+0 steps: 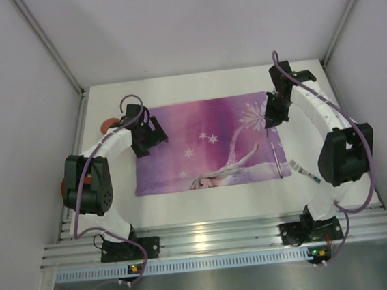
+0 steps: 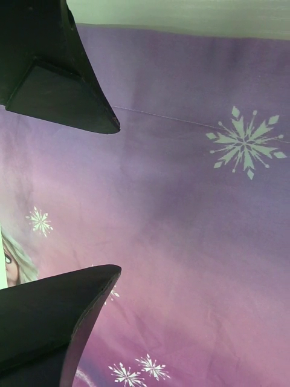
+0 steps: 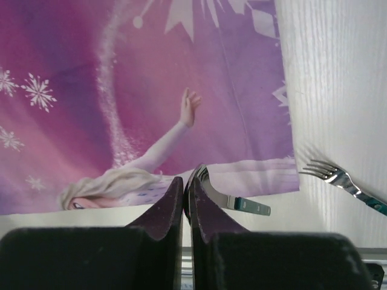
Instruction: Set the dinner table for one person
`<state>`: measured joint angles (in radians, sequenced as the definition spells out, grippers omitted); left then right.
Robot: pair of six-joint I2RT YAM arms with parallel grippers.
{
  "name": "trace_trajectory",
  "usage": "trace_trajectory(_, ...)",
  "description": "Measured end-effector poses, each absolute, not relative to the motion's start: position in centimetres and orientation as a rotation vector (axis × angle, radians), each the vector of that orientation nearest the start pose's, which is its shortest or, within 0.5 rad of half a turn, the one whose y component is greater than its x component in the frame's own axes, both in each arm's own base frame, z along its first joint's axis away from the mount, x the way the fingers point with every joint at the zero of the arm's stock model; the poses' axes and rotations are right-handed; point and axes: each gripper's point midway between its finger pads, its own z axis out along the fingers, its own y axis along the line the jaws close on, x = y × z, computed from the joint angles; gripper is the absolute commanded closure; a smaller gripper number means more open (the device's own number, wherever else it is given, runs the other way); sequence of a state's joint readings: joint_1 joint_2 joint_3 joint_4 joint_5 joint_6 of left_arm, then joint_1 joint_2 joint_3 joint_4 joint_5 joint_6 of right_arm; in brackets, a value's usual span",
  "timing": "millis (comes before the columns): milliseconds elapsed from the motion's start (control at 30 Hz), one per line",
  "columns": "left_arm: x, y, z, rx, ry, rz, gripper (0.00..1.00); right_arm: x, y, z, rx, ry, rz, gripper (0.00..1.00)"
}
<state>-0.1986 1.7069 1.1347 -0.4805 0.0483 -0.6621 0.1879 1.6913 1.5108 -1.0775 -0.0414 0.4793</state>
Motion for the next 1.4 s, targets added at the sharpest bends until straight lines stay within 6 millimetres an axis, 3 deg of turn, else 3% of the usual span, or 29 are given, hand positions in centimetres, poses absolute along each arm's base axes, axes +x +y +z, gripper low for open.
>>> trace_trajectory(100, 37.6, -11.0, 6.3, -0.585, 2.599, -0.353, 0.06, 36.3, 9.9, 13.8, 0.408, 2.829, 0.222, 1.00)
trace_trajectory(200, 37.6, -11.0, 6.3, -0.581, 2.600, -0.353, 0.06, 38.9, 10.5, 12.1, 0.422, 2.855, 0.216, 1.00)
trace_trajectory(500, 38.0, -11.2, 6.4, -0.565, 2.607, -0.356, 0.06, 43.3, 11.3, 6.4, 0.509, 2.944, 0.198, 1.00)
trace_trajectory(733, 37.9, -11.2, 6.2, -0.559, 2.614, -0.354, 0.06, 46.6, 11.3, 6.6, 0.620, 2.881, 0.256, 1.00)
trace_trajectory(767, 37.9, -11.2, 6.0, -0.560, 2.620, -0.356, 0.06, 46.9, 11.3, 6.6, 0.629, 2.872, 0.266, 0.93)
trace_trajectory(800, 37.9, -11.3, 5.7, -0.561, 2.627, -0.356, 0.06, 47.2, 11.4, 6.4, 0.633, 2.867, 0.274, 0.78)
trace_trajectory(833, 37.8, -11.3, 5.4, -0.562, 2.635, -0.354, 0.06, 47.3, 11.5, 6.3, 0.639, 2.865, 0.283, 0.43)
trace_trajectory(900, 37.9, -11.4, 4.8, -0.565, 2.651, -0.351, 0.06, 47.6, 11.6, 5.9, 0.646, 2.863, 0.302, 0.26)
trace_trajectory(1000, 38.2, -11.5, 4.4, -0.567, 2.664, -0.351, 0.06, 47.7, 11.8, 5.6, 0.628, 2.868, 0.321, 0.07)
trace_trajectory(1167, 39.3, -11.9, 4.8, -0.556, 2.655, -0.367, 0.06, 46.8, 11.1, 6.1, 0.570, 2.867, 0.286, 0.03)
trace_trajectory(1233, 40.0, -12.3, 5.3, -0.547, 2.641, -0.383, 0.06, 44.8, 10.0, 6.9, 0.550, 2.877, 0.235, 0.03)
trace_trajectory(1400, 40.6, -12.9, 6.0, -0.529, 2.627, -0.408, 0.06, 37.7, 4.9, 11.6, 0.621, 2.814, 0.155, 0.05)
